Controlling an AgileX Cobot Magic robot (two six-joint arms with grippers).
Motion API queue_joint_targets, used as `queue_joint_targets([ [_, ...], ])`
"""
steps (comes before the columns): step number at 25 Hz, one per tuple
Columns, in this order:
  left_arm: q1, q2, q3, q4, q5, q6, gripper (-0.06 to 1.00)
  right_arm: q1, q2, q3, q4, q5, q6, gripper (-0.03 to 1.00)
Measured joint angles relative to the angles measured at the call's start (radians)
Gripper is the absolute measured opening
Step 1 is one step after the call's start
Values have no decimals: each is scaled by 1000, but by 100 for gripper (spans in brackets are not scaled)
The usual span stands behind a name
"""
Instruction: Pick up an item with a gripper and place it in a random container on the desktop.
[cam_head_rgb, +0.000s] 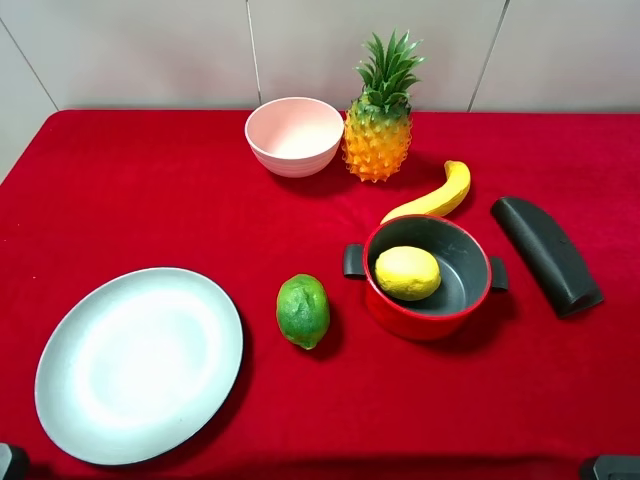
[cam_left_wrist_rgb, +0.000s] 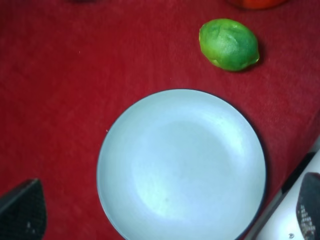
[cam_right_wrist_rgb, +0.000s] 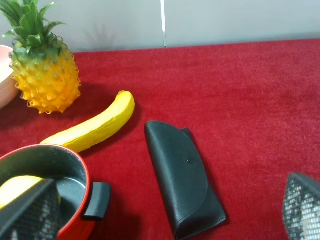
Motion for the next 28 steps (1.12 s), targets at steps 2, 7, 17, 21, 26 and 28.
queue_joint_targets([
  [2, 0, -50, 36, 1, 0, -37, 99, 0, 0, 0, 0, 0, 0, 69],
  [7, 71, -123, 103, 8, 0, -69, 99, 0, 0, 0, 0, 0, 0, 69],
  [17, 391, -239, 210, 7, -18, -58, 99, 0, 0, 0, 1, 0, 0, 69],
  [21, 523, -303, 258, 2, -56, -45, 99, 0, 0, 0, 1, 0, 0, 69],
  [26, 654, -370, 324, -38, -99, 58, 99, 0, 0, 0, 1, 0, 0, 69],
  [28, 698, -399, 351, -59, -117, 95, 99, 0, 0, 0, 1, 0, 0, 69],
])
